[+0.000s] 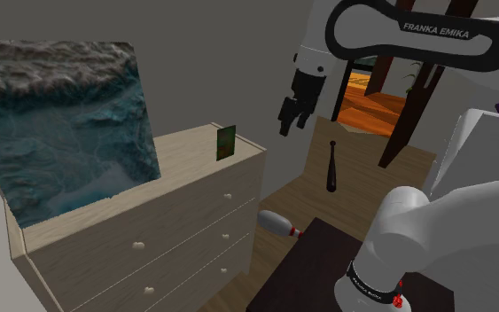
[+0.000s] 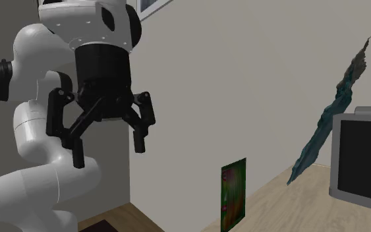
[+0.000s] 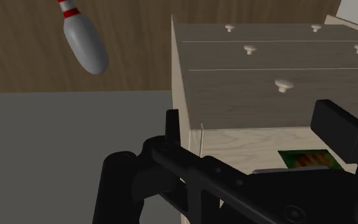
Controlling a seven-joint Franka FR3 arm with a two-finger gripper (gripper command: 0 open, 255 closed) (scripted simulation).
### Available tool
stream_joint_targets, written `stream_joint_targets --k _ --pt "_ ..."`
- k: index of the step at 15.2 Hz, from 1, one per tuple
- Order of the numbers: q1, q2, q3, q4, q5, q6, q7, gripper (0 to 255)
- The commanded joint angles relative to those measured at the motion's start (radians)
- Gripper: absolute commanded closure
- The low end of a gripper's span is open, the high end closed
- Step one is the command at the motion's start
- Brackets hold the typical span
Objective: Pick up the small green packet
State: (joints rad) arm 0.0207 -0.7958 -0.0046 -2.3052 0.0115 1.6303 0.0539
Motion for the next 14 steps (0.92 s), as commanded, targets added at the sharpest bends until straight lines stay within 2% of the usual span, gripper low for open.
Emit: stream_joint_targets --k 1,7,11,14 --pt "0.0 0.0 0.0 0.0 0.0 0.0 0.0 0" --pt "0.195 0.29 -0.145 0.263 -0.03 -0.033 -0.577 0" --pt "0.304 0.467 -0.192 0.454 -0.017 -0.096 -0.949 0" --pt "0.369 0.58 -0.2 0.589 -0.004 -0.156 -1.216 0"
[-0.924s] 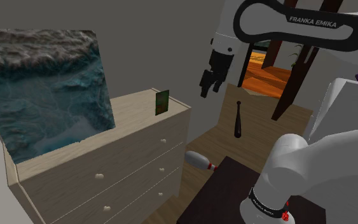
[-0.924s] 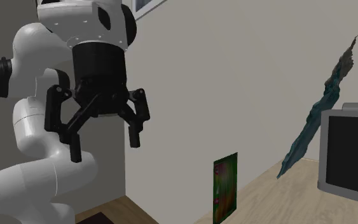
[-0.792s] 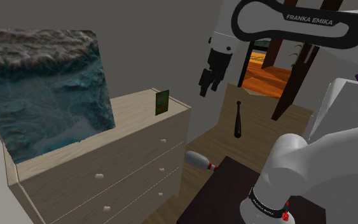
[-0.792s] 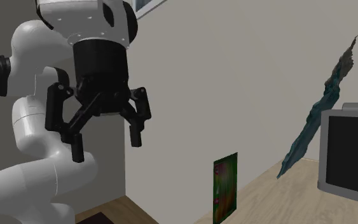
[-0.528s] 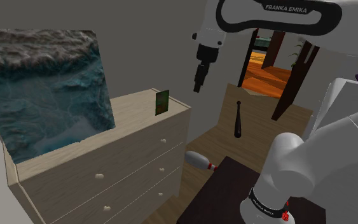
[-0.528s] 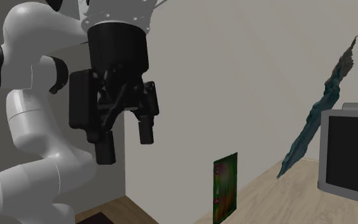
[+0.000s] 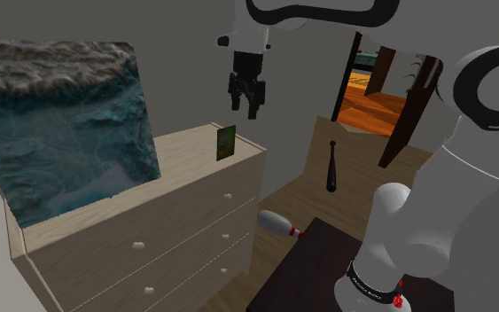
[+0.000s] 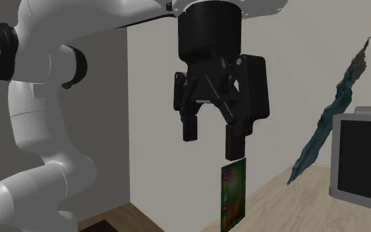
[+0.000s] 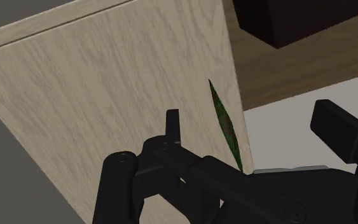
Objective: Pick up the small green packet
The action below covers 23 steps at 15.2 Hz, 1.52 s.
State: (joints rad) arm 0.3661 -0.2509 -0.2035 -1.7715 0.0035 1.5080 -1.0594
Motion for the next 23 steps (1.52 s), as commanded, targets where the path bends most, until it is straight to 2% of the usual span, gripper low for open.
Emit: stream_joint_targets --k 1,2,11,12,21,23 --pt "0.042 0.068 0.002 0.096 0.006 -0.054 -0.19 0" --pt "0.052 0.086 0.006 0.12 0.008 -0.067 -0.241 0" --pt "0.05 0.055 0.008 -0.018 0.002 0.04 -0.24 0" --pt "0.051 0.057 0.009 -0.014 0.003 0.038 -0.239 255" --pt "0.05 0.055 0.008 -0.018 0.002 0.04 -0.24 255" --pt "0.05 0.062 0.008 0.016 0.003 0.012 -0.24 255"
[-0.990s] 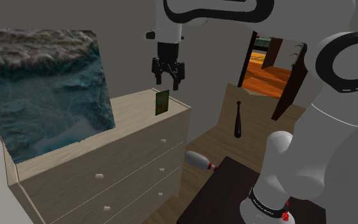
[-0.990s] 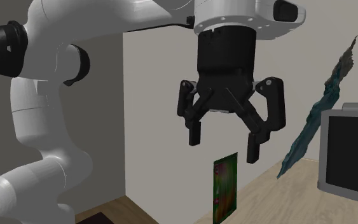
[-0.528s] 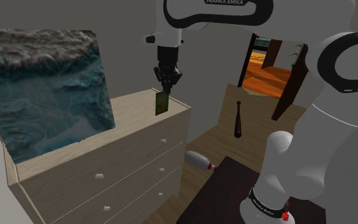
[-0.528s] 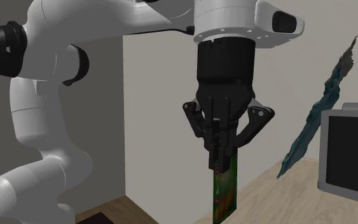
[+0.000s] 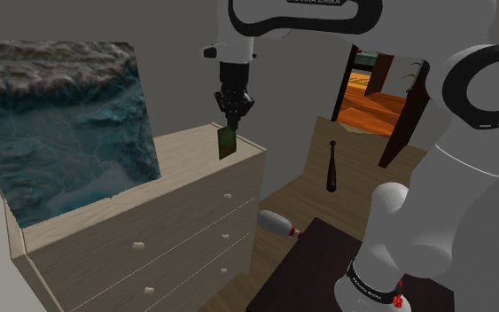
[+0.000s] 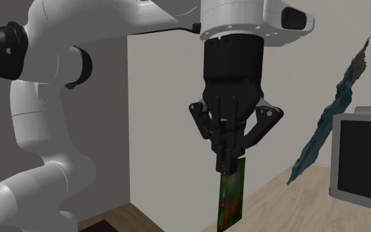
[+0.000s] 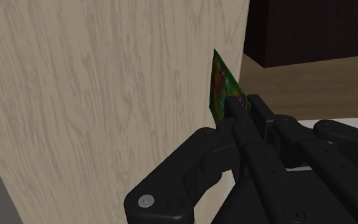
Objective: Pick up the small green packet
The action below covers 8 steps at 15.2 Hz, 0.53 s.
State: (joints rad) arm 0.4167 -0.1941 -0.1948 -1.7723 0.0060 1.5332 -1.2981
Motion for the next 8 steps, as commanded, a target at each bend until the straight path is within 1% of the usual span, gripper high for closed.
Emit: stream_joint_targets --k 1,8 --pt "0.0 0.009 -0.001 0.035 0.001 -0.027 -0.001 255" --pt "0.0 0.043 -0.003 0.169 0.008 -0.127 -0.003 255"
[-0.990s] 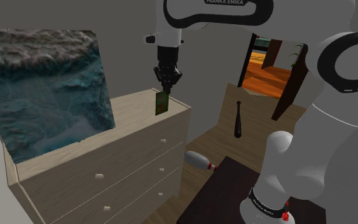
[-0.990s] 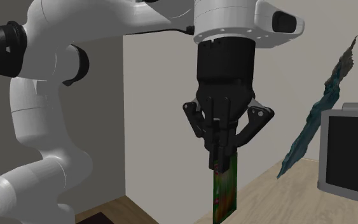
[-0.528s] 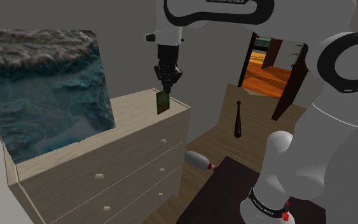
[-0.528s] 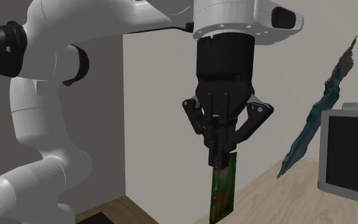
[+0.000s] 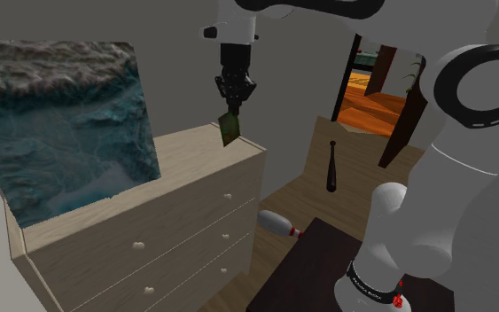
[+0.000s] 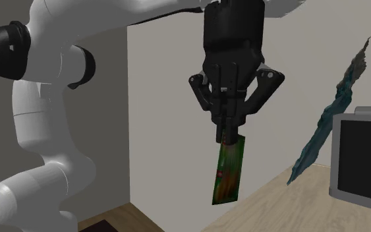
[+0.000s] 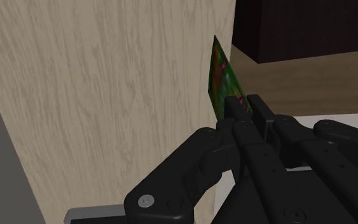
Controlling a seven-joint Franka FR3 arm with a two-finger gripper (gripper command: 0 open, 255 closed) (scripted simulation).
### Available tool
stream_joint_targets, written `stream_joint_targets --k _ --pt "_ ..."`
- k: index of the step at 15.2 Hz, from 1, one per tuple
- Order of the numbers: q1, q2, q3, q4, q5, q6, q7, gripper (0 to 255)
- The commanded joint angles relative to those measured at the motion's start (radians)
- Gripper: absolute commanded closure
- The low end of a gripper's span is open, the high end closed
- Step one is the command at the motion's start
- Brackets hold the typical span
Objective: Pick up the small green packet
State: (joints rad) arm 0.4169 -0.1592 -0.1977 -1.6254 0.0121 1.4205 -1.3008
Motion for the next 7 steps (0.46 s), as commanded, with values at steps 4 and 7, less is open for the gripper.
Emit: stream_joint_targets --k 4,7 --pt "0.0 0.034 -0.003 0.107 0.006 -0.075 -0.002 255" --pt "-0.001 0.042 -0.004 0.133 0.008 -0.092 -0.003 255"
